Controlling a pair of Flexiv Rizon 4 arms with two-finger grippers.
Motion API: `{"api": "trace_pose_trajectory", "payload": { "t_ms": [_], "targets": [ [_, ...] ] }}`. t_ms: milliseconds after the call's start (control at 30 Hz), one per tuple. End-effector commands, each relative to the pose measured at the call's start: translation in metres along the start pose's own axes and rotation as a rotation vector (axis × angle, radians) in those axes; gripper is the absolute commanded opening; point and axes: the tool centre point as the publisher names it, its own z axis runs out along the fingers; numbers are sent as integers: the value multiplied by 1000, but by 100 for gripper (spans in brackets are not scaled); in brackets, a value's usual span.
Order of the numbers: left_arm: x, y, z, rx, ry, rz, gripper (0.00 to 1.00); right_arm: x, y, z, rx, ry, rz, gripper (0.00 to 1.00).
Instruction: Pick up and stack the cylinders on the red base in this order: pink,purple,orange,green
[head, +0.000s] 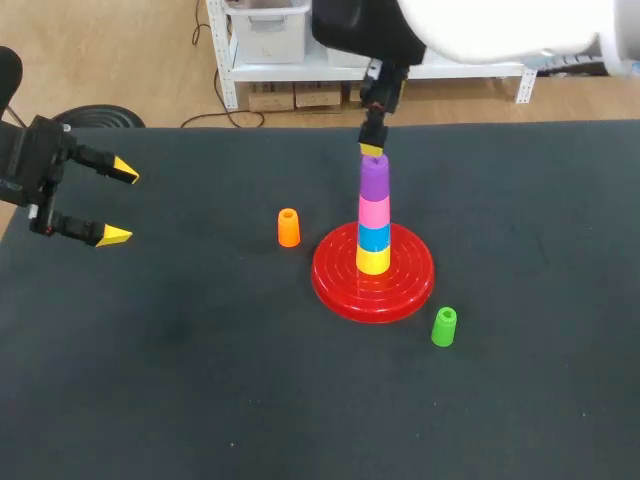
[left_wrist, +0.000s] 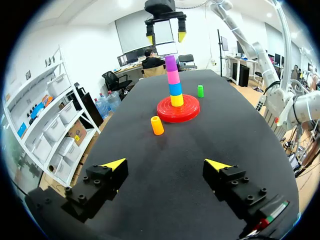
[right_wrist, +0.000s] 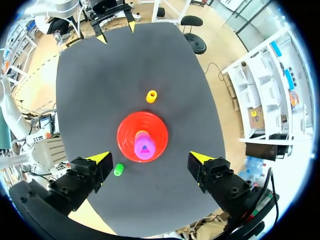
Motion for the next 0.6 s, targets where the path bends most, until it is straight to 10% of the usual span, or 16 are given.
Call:
{"api": "trace_pose_trajectory", "payload": {
  "t_ms": [33, 600],
  "targets": [
    [1, -1, 0, -2, -1, 2, 100, -24, -12, -2, -18, 23, -22, 100],
    [1, -1, 0, -2, -1, 2, 100, -94, -37, 53, -151, 32, -142, 100]
  ]
}}
